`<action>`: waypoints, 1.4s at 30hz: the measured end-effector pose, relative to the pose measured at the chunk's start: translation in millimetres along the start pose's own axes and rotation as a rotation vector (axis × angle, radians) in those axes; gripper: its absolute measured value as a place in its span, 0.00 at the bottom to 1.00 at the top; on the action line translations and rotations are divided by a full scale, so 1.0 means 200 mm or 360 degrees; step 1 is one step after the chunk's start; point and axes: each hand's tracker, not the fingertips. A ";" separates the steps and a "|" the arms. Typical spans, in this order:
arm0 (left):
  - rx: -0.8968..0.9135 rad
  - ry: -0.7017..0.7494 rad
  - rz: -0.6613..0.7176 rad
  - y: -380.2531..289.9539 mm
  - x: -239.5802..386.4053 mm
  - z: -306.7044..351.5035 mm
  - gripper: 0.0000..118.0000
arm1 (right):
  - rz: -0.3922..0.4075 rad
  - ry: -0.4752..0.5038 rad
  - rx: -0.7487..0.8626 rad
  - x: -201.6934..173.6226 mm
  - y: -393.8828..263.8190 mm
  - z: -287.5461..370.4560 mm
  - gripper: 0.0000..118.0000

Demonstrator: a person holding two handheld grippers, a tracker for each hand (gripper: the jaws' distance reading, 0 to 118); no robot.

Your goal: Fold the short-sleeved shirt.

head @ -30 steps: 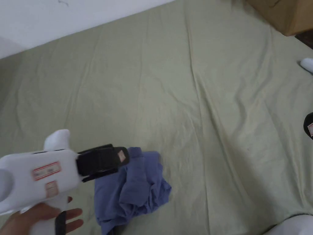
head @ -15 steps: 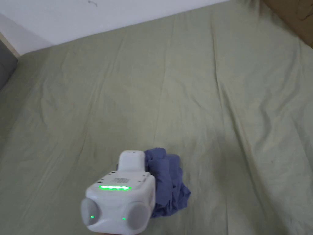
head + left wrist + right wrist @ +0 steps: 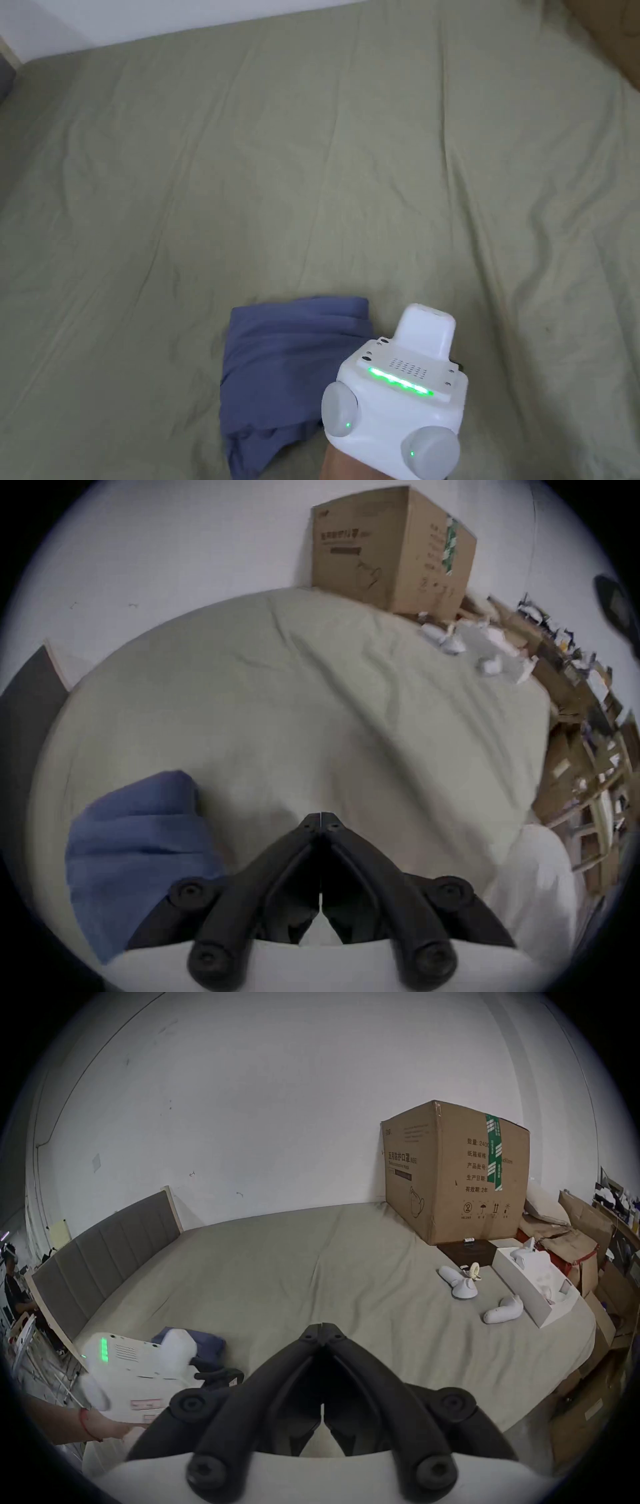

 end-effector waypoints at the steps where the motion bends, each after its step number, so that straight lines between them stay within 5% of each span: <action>1: 0.0045 -0.0033 0.0010 0.01 0.00 0.08 0.00 | 0.0006 0.0007 0.0000 -0.01 0.01 0.00 0.00; 7: 0.0310 -0.0026 0.0049 0.02 -0.22 0.65 0.00 | 0.0093 0.0113 0.0020 -0.16 0.05 -0.03 0.00; 18: 0.0293 0.0617 0.0277 -0.32 -0.81 1.20 0.00 | 0.0406 0.0706 -0.0235 -0.82 -0.18 -0.56 0.00; 29: 0.0210 0.0416 0.0404 -0.38 -0.96 1.04 0.01 | 0.0537 0.0595 -0.0675 -0.89 -0.54 -0.93 0.00; 30: 0.0217 0.0327 0.0455 -0.37 -0.99 1.01 0.21 | 0.0529 0.0598 -0.0677 -0.89 -0.54 -0.93 0.00; 31: 0.0208 0.0181 0.0506 -0.36 -1.03 0.98 0.57 | 0.0512 0.0603 -0.0682 -0.89 -0.53 -0.93 0.00; 32: 0.0199 -0.0036 0.0561 -0.35 -1.09 0.95 0.57 | 0.0499 0.0609 -0.0690 -0.89 -0.51 -0.93 0.00; 34: 0.0129 -0.0450 0.0674 -0.33 -1.22 0.84 0.98 | 0.0514 0.0615 -0.0694 -0.89 -0.50 -0.92 0.00; 35: 0.0001 -0.0658 0.0670 -0.36 -1.29 0.83 0.96 | 0.0534 0.0619 -0.0693 -0.89 -0.50 -0.92 0.00; 36: 0.0172 -0.0835 0.0791 -0.31 -1.37 0.78 0.93 | 0.0554 0.0620 -0.0694 -0.89 -0.49 -0.92 0.00; 42: -0.0165 -0.1057 0.1112 -0.35 -1.47 0.28 1.00 | 0.0530 0.0607 -0.0695 -0.90 -0.50 -0.92 0.00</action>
